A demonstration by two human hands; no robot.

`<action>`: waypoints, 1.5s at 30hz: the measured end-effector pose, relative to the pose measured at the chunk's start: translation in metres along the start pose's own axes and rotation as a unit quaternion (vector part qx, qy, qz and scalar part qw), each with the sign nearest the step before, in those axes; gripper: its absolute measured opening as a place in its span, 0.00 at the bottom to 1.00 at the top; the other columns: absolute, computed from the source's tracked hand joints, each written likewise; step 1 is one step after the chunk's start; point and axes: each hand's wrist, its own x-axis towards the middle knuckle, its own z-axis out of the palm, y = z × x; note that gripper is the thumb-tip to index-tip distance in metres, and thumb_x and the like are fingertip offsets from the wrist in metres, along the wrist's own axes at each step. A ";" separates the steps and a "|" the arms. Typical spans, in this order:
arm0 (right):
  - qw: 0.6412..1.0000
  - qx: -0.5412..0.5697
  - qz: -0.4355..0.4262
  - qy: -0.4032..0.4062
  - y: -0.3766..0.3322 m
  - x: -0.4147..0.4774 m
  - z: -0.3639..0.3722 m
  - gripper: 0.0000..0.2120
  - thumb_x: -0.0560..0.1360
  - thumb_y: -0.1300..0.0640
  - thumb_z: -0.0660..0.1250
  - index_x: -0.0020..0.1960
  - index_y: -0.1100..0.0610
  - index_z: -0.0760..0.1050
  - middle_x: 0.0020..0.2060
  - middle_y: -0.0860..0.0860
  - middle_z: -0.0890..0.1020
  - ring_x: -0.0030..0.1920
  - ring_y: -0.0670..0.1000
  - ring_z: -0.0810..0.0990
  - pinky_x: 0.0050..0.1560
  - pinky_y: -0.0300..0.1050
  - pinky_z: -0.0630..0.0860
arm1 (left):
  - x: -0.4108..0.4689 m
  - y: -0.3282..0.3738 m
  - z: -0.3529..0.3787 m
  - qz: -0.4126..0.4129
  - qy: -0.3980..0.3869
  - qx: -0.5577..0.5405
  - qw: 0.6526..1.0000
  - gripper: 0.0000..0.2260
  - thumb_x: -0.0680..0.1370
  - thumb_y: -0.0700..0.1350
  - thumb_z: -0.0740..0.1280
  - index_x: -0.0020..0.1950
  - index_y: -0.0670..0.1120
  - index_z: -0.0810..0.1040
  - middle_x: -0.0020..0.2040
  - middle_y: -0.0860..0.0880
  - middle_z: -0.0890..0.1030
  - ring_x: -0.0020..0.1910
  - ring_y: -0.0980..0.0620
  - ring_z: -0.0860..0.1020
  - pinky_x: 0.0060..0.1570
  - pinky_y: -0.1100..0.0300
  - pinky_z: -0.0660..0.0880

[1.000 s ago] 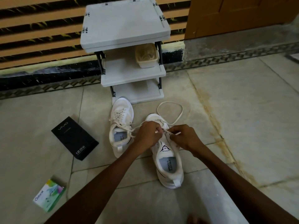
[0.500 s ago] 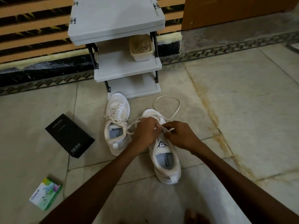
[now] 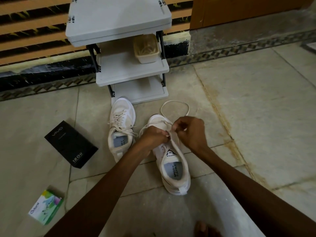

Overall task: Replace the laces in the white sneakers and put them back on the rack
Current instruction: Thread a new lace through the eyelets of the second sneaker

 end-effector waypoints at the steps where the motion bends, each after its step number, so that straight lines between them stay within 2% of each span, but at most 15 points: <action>1: 0.998 0.032 -0.005 0.045 -0.010 0.006 -0.011 0.10 0.67 0.67 0.70 0.36 0.53 0.82 0.32 0.45 0.83 0.32 0.41 0.80 0.38 0.42 0.80 | 0.001 -0.002 -0.002 0.001 -0.004 -0.005 1.000 0.07 0.73 0.30 0.69 0.49 0.37 0.82 0.31 0.50 0.77 0.26 0.61 0.75 0.28 0.71 0.70; 4: 0.945 0.262 0.016 0.197 -0.049 0.033 -0.058 0.07 0.70 0.68 0.66 0.38 0.58 0.79 0.35 0.50 0.82 0.35 0.47 0.80 0.40 0.43 0.79 | 0.006 -0.003 -0.006 -0.001 -0.025 -0.007 1.000 0.09 0.72 0.30 0.70 0.51 0.38 0.81 0.32 0.49 0.78 0.29 0.59 0.75 0.30 0.71 0.71; 7: 0.845 0.508 0.097 0.133 -0.075 0.046 -0.084 0.09 0.78 0.67 0.58 0.42 0.58 0.74 0.40 0.52 0.80 0.39 0.49 0.79 0.43 0.46 0.81 | 0.006 -0.004 -0.009 -0.005 -0.030 0.011 0.999 0.09 0.72 0.31 0.71 0.51 0.39 0.82 0.33 0.48 0.79 0.31 0.57 0.75 0.32 0.69 0.71; 9: 0.884 0.434 0.171 0.027 -0.068 0.041 -0.071 0.09 0.78 0.66 0.56 0.43 0.56 0.71 0.38 0.52 0.81 0.32 0.48 0.76 0.31 0.40 0.75 | 0.004 -0.003 -0.007 0.007 -0.023 0.036 0.999 0.09 0.72 0.33 0.71 0.51 0.40 0.82 0.33 0.50 0.79 0.32 0.58 0.76 0.33 0.69 0.71; 11: 0.967 0.139 0.191 -0.098 -0.041 0.030 -0.040 0.06 0.79 0.59 0.60 0.44 0.54 0.73 0.39 0.54 0.82 0.33 0.51 0.75 0.30 0.38 0.71 | 0.004 -0.003 -0.005 0.047 0.000 0.083 0.995 0.08 0.71 0.36 0.73 0.49 0.43 0.83 0.34 0.53 0.79 0.35 0.56 0.77 0.34 0.68 0.72; 14: 0.949 -0.176 0.126 -0.231 -0.002 0.009 -0.006 0.13 0.77 0.43 0.64 0.45 0.52 0.77 0.46 0.54 0.82 0.46 0.54 0.80 0.43 0.43 0.71 | 0.002 -0.002 -0.004 0.143 0.083 0.204 0.965 0.05 0.70 0.42 0.75 0.44 0.48 0.82 0.37 0.54 0.79 0.38 0.55 0.78 0.40 0.62 0.74; 17: 0.961 -0.167 0.077 -0.208 0.003 0.002 0.001 0.12 0.76 0.46 0.67 0.38 0.51 0.73 0.40 0.52 0.81 0.44 0.54 0.81 0.39 0.43 0.70 | 0.005 -0.007 -0.005 0.215 0.149 0.289 0.921 0.13 0.67 0.47 0.77 0.49 0.48 0.80 0.46 0.50 0.76 0.46 0.50 0.76 0.47 0.55 0.73; 20: 0.965 -0.156 0.067 -0.201 -0.002 0.007 -0.001 0.10 0.76 0.53 0.67 0.36 0.50 0.74 0.37 0.51 0.82 0.42 0.53 0.81 0.37 0.41 0.68 | 0.006 -0.010 -0.004 0.208 0.145 0.315 0.915 0.16 0.66 0.46 0.77 0.52 0.48 0.81 0.52 0.47 0.77 0.52 0.46 0.76 0.51 0.52 0.73; 23: 0.968 0.142 0.129 -0.163 -0.037 0.019 -0.029 0.12 0.78 0.59 0.64 0.36 0.51 0.75 0.32 0.43 0.77 0.35 0.43 0.74 0.36 0.38 0.69 | 0.008 -0.014 -0.002 0.197 0.137 0.281 0.929 0.16 0.66 0.43 0.77 0.52 0.46 0.81 0.53 0.47 0.78 0.52 0.47 0.78 0.50 0.54 0.74; 25: 0.918 0.357 0.110 -0.132 -0.075 0.029 -0.058 0.15 0.79 0.64 0.58 0.36 0.51 0.73 0.34 0.44 0.76 0.37 0.44 0.73 0.43 0.39 0.73 | 0.008 -0.017 -0.001 0.191 0.142 0.267 0.934 0.16 0.65 0.44 0.77 0.51 0.47 0.82 0.52 0.48 0.78 0.52 0.48 0.78 0.51 0.54 0.75; 28: 0.779 0.603 0.067 -0.158 -0.127 0.042 -0.093 0.14 0.79 0.65 0.57 0.37 0.55 0.72 0.37 0.48 0.73 0.38 0.47 0.73 0.52 0.47 0.76 | 0.007 -0.016 0.001 0.184 0.162 0.307 0.920 0.16 0.65 0.49 0.77 0.51 0.52 0.81 0.53 0.51 0.79 0.54 0.49 0.77 0.56 0.53 0.70; 30: 0.687 0.701 0.075 -0.175 -0.151 0.044 -0.104 0.09 0.79 0.64 0.58 0.41 0.58 0.70 0.38 0.50 0.71 0.37 0.47 0.72 0.47 0.43 0.76 | 0.003 -0.015 0.004 0.176 0.181 0.348 0.903 0.14 0.68 0.51 0.74 0.52 0.55 0.79 0.54 0.54 0.78 0.57 0.51 0.73 0.56 0.54 0.61; 32: 0.633 0.749 0.091 -0.174 -0.168 0.044 -0.111 0.07 0.80 0.63 0.58 0.44 0.59 0.71 0.38 0.51 0.72 0.37 0.47 0.71 0.42 0.39 0.74 | 0.002 -0.016 0.005 0.184 0.189 0.343 0.902 0.12 0.70 0.51 0.73 0.51 0.55 0.78 0.54 0.55 0.78 0.58 0.51 0.73 0.56 0.54 0.61; 38: 0.587 0.780 0.172 -0.131 -0.184 0.036 -0.110 0.06 0.80 0.63 0.59 0.45 0.61 0.72 0.33 0.53 0.73 0.33 0.46 0.65 0.47 0.35 0.53 | 0.004 -0.019 0.008 0.212 0.188 0.283 0.917 0.08 0.70 0.47 0.72 0.47 0.49 0.79 0.50 0.49 0.78 0.52 0.47 0.74 0.48 0.55 0.69; 45: 0.548 0.799 0.242 -0.058 -0.191 0.025 -0.113 0.07 0.80 0.64 0.59 0.43 0.62 0.72 0.28 0.54 0.72 0.28 0.46 0.65 0.34 0.37 0.65 | 0.007 -0.025 0.009 0.221 0.188 0.271 0.918 0.09 0.71 0.47 0.72 0.50 0.48 0.78 0.52 0.50 0.77 0.52 0.50 0.74 0.46 0.59 0.68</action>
